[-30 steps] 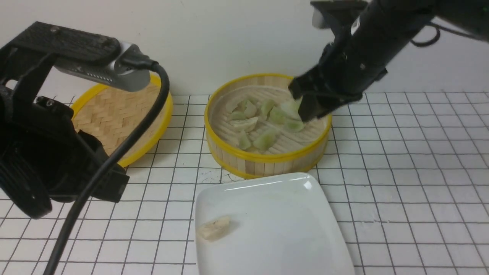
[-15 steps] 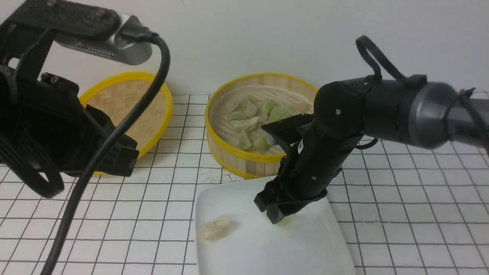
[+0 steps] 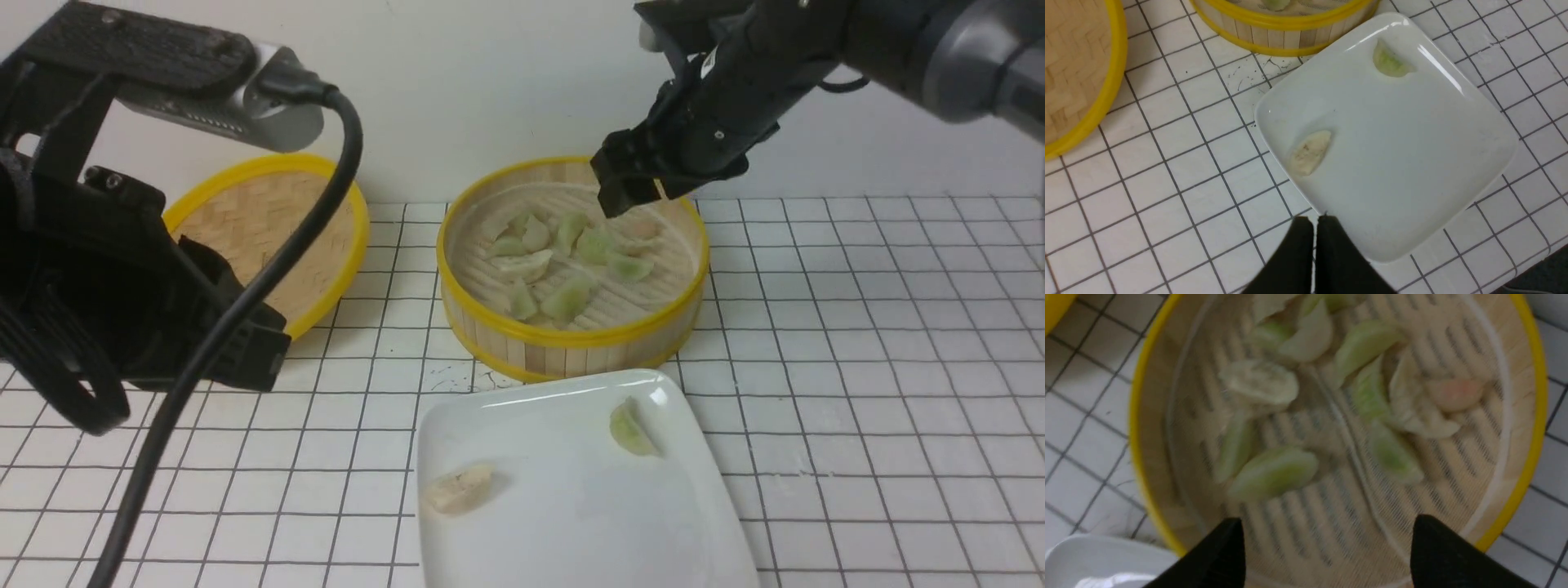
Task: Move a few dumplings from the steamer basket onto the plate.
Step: Use the right arm to grab a dumpling from inside the steamer
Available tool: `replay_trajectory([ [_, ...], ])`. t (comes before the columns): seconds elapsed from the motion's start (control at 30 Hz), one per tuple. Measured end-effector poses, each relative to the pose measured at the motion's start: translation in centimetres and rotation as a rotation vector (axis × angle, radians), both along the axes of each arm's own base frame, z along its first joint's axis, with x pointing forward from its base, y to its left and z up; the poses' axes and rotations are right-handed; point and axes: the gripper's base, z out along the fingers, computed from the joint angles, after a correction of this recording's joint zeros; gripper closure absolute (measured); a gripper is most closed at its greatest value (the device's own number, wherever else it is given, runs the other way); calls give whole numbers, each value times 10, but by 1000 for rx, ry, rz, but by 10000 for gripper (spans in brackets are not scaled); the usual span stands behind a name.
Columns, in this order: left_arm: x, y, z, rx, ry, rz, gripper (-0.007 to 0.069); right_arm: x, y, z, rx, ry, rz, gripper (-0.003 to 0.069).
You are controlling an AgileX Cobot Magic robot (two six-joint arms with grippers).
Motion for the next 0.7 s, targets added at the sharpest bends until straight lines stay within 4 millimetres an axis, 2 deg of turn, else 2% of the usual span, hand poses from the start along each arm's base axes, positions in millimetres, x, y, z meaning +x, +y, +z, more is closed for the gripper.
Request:
replay_trajectory([
  [0.17,-3,1,-2,20,36,-5,631,32,9,-54,-46,56,12,165],
  [0.2,-3,1,-3,23,43,-6,631,39,12,-72,-55,81,12,166],
  [0.23,-3,1,-3,23,43,-5,631,40,12,-75,-56,83,12,166],
  [0.3,-4,2,-3,29,57,-5,631,48,15,-99,-66,114,-14,166],
  [0.43,-6,3,-5,41,79,-7,631,57,12,-113,-99,104,-66,166],
  [0.53,-6,3,-5,44,85,-8,631,58,12,-115,-107,104,-71,183],
  [0.63,-7,3,-5,47,91,-8,631,58,11,-115,-118,100,-71,260],
  [0.7,-7,3,-6,50,98,-9,631,59,9,-114,-134,93,-70,366],
])
